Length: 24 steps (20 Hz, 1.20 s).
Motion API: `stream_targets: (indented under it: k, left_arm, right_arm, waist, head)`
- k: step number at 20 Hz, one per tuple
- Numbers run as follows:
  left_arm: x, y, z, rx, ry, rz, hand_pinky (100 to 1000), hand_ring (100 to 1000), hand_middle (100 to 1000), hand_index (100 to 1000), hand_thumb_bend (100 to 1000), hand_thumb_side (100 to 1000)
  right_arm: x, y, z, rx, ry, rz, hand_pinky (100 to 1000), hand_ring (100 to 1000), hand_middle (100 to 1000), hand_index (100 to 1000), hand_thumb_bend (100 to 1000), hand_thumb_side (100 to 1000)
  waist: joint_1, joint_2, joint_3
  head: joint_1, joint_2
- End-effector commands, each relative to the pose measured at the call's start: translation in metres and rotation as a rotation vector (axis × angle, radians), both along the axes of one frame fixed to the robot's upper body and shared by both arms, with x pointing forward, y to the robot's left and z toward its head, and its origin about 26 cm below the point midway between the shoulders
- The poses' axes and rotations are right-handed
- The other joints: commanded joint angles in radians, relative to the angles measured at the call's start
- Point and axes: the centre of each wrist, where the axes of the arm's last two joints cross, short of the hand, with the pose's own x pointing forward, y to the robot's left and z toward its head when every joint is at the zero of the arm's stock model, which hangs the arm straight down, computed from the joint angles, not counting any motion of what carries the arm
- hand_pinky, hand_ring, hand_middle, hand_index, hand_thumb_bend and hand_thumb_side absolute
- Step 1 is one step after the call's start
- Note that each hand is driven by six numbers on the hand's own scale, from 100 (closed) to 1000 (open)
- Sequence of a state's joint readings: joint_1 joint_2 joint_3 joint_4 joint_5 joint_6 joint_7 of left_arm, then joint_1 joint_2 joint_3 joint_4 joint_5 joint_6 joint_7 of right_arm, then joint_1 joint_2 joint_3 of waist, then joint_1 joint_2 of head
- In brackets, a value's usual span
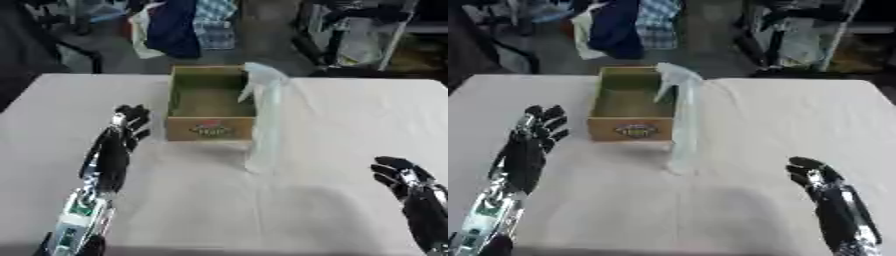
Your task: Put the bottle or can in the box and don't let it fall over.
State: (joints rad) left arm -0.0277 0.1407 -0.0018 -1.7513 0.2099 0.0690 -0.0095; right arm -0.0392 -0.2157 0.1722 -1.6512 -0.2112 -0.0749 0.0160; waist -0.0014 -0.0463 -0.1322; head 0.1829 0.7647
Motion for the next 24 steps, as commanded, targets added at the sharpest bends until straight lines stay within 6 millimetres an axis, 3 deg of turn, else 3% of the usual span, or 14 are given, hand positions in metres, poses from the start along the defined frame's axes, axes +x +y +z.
stream_targets:
  k: [1,13,18,21,24]
  left_arm:
    - [0.002,0.001,0.010,0.003,-0.037,-0.003,927,938,943,765,100,887]
    - [0.002,0.002,0.010,0.007,-0.038,-0.002,928,939,943,765,100,887]
    - [0.001,0.003,0.009,0.014,-0.034,-0.005,928,938,942,765,100,883]
    - [0.000,0.005,0.009,0.019,-0.032,-0.005,928,937,942,765,100,881]
    - [-0.001,0.005,0.008,0.023,-0.028,-0.005,928,937,942,765,100,884]
  right_arm:
    - [0.003,-0.002,0.011,-0.006,-0.039,-0.004,877,810,748,728,100,648]
    - [0.009,-0.001,0.018,-0.026,-0.063,0.013,877,812,750,731,100,622]
    - [0.047,0.008,0.080,-0.153,-0.249,0.115,873,813,753,740,100,482]
    - [0.068,0.028,0.139,-0.240,-0.427,0.220,871,815,759,753,100,432]
    - [0.081,0.045,0.179,-0.322,-0.536,0.302,871,819,767,767,100,397]
  waist:
    - [0.000,-0.010,0.001]
    - [-0.001,-0.009,0.001]
    - [-0.007,-0.018,0.011]
    - [-0.009,-0.022,0.018]
    - [-0.012,-0.023,0.021]
  head:
    - [-0.001,0.005]
    - [0.002,0.005]
    - [-0.016,0.005]
    - [-0.038,0.005]
    - [-0.051,0.005]
